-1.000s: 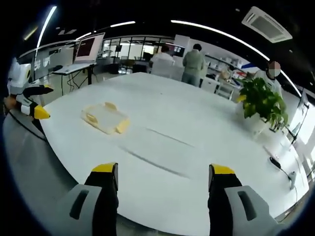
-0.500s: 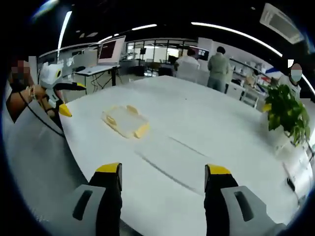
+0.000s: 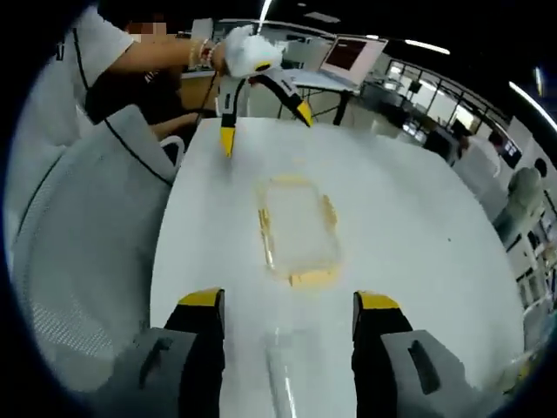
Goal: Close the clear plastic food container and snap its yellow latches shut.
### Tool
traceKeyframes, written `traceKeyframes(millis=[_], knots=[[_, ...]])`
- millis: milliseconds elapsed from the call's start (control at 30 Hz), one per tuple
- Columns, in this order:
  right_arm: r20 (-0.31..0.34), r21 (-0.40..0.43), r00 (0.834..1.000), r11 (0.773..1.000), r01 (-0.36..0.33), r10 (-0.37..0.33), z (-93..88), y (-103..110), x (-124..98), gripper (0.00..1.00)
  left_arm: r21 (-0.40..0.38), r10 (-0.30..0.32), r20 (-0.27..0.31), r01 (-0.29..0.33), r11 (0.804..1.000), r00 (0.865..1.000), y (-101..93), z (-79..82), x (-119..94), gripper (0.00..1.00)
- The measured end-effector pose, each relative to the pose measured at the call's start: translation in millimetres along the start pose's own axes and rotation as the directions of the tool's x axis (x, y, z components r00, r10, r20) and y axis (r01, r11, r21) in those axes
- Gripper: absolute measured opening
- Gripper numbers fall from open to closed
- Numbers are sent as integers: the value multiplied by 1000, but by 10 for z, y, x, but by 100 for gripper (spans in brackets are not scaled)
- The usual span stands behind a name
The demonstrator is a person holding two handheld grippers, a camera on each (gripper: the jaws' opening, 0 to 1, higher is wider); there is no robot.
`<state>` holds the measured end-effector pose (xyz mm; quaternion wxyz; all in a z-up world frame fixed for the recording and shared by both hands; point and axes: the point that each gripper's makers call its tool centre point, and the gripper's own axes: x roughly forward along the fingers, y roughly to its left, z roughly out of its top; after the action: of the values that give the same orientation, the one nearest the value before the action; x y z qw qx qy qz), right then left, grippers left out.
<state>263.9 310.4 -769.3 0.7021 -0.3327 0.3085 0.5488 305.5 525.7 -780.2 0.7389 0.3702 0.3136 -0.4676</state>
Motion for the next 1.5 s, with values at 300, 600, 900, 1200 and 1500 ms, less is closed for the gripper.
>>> traceKeyframes(millis=[300,600,900,1200,1500], knots=[[-98,-97,992,992,-84,75,-11,-297,407,60,170,-142,-212,179,969,967,-28,-145,324,73],[-163,-66,974,983,-172,159,-91,-293,674,55,147,-214,-243,254,956,946,-28,-172,539,58],[-196,-83,962,975,-207,187,-139,-253,852,51,118,-264,-256,301,946,930,-92,-213,629,55],[-233,-78,956,976,-202,179,-124,-274,936,37,127,-309,-236,345,930,921,-145,-144,658,48],[-285,-64,943,978,-200,174,-128,-281,943,37,129,-303,-266,345,930,915,-131,-162,648,44]])
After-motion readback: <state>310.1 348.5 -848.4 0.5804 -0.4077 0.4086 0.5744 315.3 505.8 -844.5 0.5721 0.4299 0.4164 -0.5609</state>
